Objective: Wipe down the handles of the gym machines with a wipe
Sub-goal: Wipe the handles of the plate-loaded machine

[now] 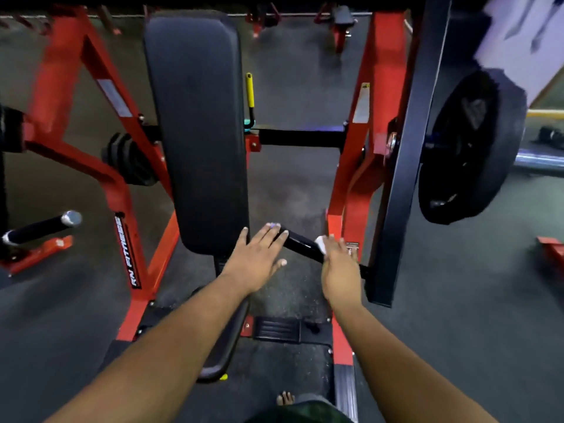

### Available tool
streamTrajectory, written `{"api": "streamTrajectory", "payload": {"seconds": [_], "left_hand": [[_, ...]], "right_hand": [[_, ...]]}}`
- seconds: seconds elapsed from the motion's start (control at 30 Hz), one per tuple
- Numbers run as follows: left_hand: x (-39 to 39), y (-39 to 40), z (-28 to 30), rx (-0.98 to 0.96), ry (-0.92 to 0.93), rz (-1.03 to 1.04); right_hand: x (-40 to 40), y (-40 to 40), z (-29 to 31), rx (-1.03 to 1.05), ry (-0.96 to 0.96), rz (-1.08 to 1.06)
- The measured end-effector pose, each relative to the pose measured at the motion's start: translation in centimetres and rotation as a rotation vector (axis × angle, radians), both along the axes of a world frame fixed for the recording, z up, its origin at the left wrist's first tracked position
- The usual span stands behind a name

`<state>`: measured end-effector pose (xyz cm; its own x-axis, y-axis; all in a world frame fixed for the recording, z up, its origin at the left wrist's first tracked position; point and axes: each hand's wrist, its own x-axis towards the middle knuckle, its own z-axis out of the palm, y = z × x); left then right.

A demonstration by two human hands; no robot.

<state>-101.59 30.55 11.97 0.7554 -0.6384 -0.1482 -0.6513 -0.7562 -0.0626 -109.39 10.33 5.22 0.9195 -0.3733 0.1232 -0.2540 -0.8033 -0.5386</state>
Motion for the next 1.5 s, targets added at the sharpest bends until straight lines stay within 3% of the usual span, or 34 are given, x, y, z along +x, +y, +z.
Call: {"api": "streamTrajectory", "payload": {"seconds": [0.07,0.17,0.27,0.37,0.43,0.5,0.6,0.73,0.9,1.03,1.13,1.27,1.37,1.5], "left_hand": [[1.9,-0.4,0.1,0.037,0.004,-0.06],[5.1,-0.8,-0.4,0.081,-0.001,-0.181],[7.8,-0.4,-0.8,0.088,-0.013,-0.325],[9.5,0.3,-1.3,0.07,-0.003,-0.463],[10.3,0.8,-1.5,0.039,0.019,-0.497],[11.1,1.5,-1.4,0.018,0.04,-0.538],[12.1,2.5,-1.3,-0.02,0.064,-0.604],[12.4,2.4,-0.6,-0.051,0.15,-0.598],[12.0,2.0,-0.3,-0.064,0.193,-0.565],[12.1,1.8,-0.1,-0.039,0.201,-0.544],[12.1,1.6,0.2,-0.027,0.203,-0.539],[11.8,1.5,0.3,-0.026,0.229,-0.519],[11.7,1.4,0.4,-0.023,0.229,-0.509],[11.6,1.4,0.1,-0.011,0.22,-0.488]], "right_hand": [[0.4,2.1,-1.5,-0.059,0.064,0.002],[0.7,4.6,-2.4,-0.03,0.001,-0.041],[0.4,4.3,-2.2,-0.163,-0.018,-0.03],[0.3,3.4,-2.6,-0.239,0.058,-0.283],[0.9,4.3,-1.9,-0.179,-0.054,-0.401],[2.7,6.9,-0.7,-0.083,-0.193,-0.383],[5.0,10.7,0.6,0.012,-0.178,-0.354],[3.5,10.2,0.5,-0.133,-0.07,-0.262],[2.5,8.2,-1.2,0.001,-0.035,-0.628],[6.1,13.9,-1.0,0.105,-0.197,-0.396],[4.2,13.9,-0.9,0.028,-0.2,-0.234],[1.4,7.4,-1.3,-0.005,-0.031,-0.453],[3.5,7.5,-1.2,0.061,-0.034,-0.576],[6.2,13.7,-0.2,0.178,-0.218,-0.413]]}}
